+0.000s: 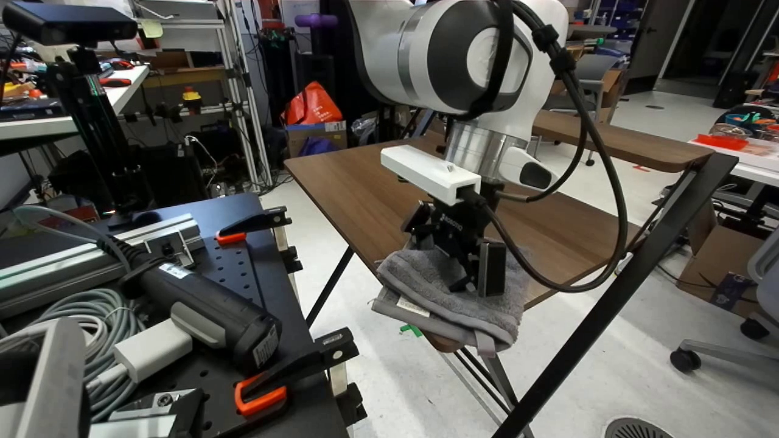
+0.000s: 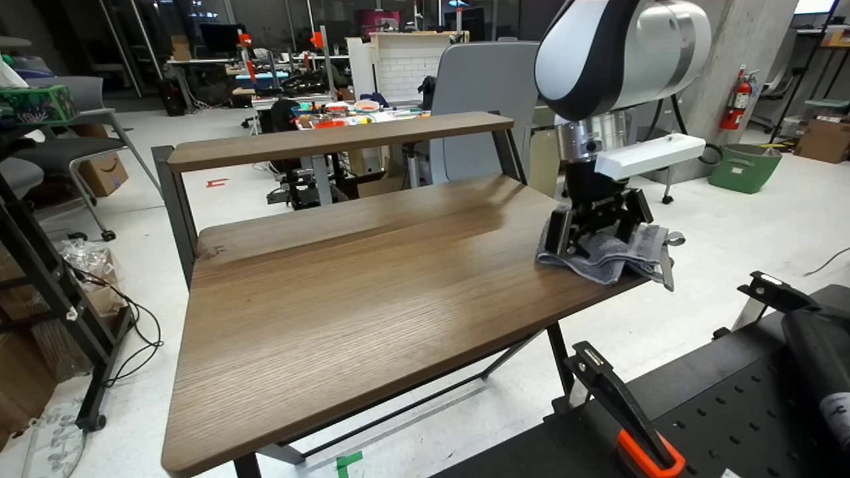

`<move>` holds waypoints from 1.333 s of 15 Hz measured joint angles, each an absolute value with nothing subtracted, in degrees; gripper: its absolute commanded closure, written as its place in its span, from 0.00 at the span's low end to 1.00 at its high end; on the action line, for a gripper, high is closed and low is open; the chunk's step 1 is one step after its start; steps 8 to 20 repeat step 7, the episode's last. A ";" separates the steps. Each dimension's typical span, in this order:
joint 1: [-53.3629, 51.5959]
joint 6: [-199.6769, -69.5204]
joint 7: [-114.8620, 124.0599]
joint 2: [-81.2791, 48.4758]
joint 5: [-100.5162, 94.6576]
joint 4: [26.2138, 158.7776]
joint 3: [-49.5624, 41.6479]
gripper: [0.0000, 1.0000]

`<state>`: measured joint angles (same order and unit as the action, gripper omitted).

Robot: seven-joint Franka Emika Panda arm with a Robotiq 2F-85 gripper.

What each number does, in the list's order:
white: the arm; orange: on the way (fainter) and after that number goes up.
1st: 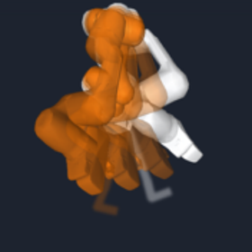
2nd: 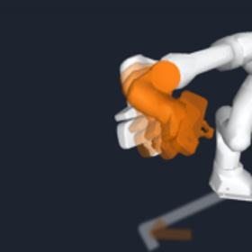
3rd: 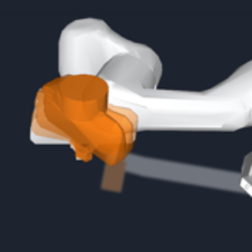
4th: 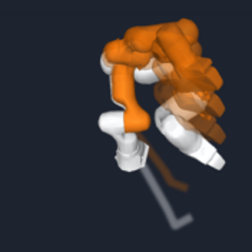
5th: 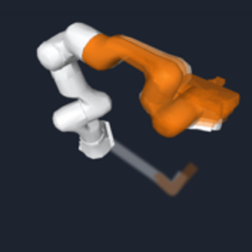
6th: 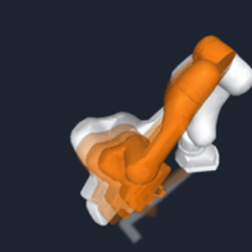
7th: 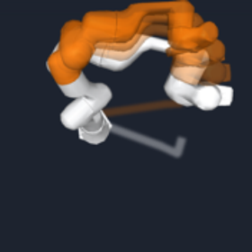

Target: Move the grey towel to the right

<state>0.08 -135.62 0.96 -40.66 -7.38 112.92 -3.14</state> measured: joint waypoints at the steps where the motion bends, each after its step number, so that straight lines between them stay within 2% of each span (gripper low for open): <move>1: -0.04 -136.25 1.06 -40.30 -7.48 113.17 -3.14 0.00; 5: -1.47 -140.05 2.02 -35.70 -7.56 115.54 -2.98 0.00; 20: -1.48 -139.93 2.02 -35.99 -7.56 115.47 -3.01 0.00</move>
